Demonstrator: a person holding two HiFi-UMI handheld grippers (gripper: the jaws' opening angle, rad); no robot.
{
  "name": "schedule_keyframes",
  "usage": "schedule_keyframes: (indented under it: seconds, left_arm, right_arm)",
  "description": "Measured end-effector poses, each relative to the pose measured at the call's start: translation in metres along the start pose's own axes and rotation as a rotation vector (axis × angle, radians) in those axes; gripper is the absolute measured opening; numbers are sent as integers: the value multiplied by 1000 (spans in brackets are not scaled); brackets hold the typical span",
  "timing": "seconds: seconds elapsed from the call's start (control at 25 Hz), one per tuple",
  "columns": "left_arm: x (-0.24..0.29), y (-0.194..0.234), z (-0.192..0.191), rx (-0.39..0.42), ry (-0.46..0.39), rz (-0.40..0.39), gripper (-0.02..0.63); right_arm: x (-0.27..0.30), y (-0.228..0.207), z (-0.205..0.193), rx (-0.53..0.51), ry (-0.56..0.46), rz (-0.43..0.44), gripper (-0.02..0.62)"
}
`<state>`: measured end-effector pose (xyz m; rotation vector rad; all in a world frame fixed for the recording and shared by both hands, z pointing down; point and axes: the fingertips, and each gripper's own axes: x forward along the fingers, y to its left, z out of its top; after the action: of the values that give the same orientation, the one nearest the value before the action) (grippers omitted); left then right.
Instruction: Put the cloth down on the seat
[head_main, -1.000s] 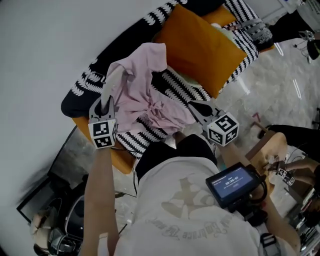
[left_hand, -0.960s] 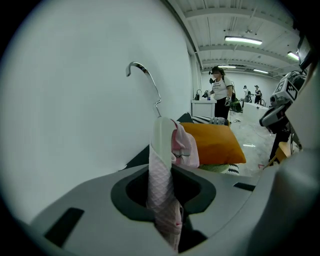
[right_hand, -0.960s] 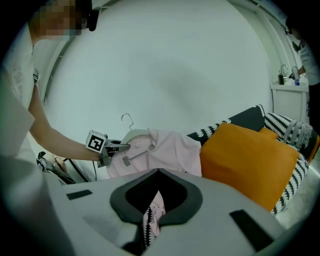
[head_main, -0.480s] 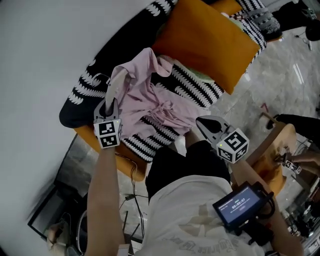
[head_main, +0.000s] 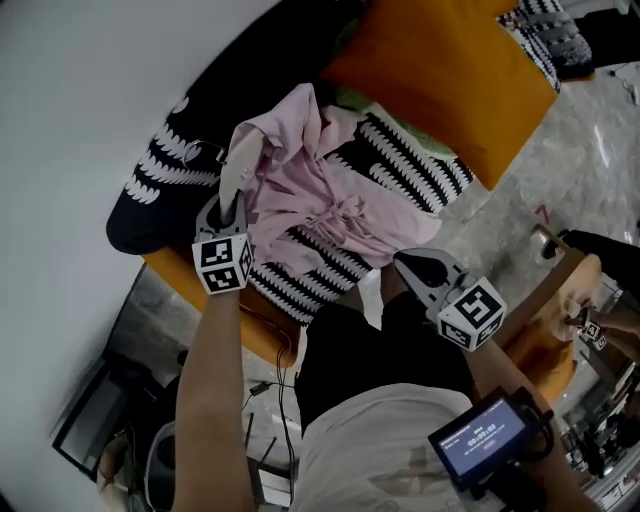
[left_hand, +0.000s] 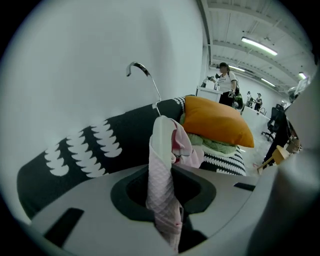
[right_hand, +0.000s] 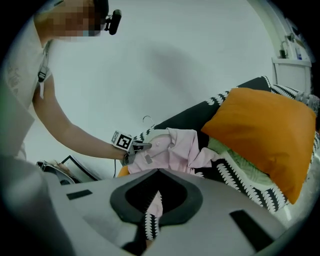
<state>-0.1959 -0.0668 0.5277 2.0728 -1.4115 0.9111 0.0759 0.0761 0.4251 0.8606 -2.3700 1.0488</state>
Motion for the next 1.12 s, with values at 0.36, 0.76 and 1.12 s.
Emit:
schedule_keyframes:
  seconds: [0.36, 0.76, 1.12]
  left_arm:
    - [45, 35, -52, 24, 67, 47, 94]
    - [76, 69, -96, 74, 147, 51, 100]
    - [100, 69, -143, -4, 229, 5, 107]
  right_arm:
    - [16, -3, -27, 28, 55, -1, 15]
    - [23, -8, -61, 55, 110, -20, 15]
    - [49, -13, -75, 45, 155, 7, 15]
